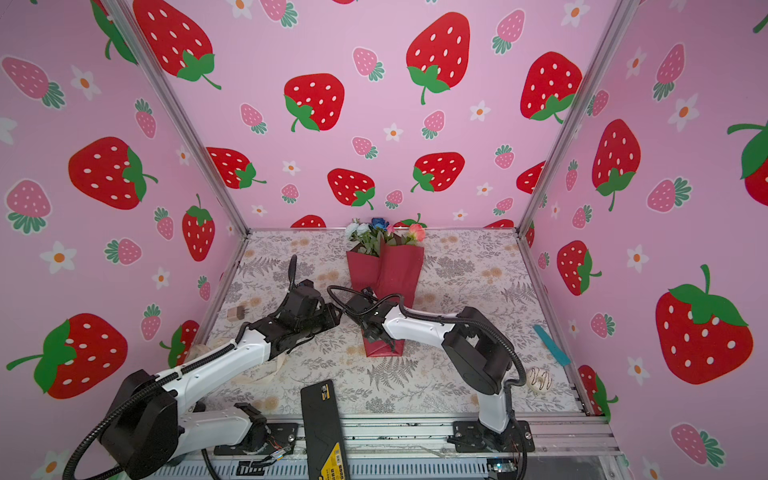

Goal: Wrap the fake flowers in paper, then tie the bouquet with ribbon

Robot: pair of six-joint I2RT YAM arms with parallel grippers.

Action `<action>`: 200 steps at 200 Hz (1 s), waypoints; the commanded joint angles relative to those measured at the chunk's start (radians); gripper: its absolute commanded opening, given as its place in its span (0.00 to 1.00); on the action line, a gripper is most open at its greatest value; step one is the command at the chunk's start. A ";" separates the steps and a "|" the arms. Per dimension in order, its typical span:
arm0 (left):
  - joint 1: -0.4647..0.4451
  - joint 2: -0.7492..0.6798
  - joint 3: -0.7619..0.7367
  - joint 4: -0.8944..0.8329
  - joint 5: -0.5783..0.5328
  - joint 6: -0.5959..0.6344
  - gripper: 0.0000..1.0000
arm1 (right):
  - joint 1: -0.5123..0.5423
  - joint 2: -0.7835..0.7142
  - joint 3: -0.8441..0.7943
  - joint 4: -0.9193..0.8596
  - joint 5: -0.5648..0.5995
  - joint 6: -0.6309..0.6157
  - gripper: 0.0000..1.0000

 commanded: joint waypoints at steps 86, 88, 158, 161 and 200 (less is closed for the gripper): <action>0.118 0.065 0.084 0.073 0.109 -0.047 0.74 | -0.200 -0.315 -0.227 0.376 -0.500 -0.062 0.92; 0.118 0.071 0.088 0.078 0.113 -0.046 0.74 | -0.205 -0.322 -0.236 0.384 -0.509 -0.059 0.92; 0.120 0.436 0.342 0.171 0.302 0.004 0.74 | -0.375 -0.433 -0.402 0.479 -0.543 0.081 0.86; 0.119 0.449 0.352 0.171 0.308 0.005 0.74 | -0.380 -0.432 -0.407 0.482 -0.546 0.085 0.85; 0.118 0.552 0.423 0.159 0.362 0.017 0.70 | -0.427 -0.419 -0.465 0.522 -0.594 0.125 0.81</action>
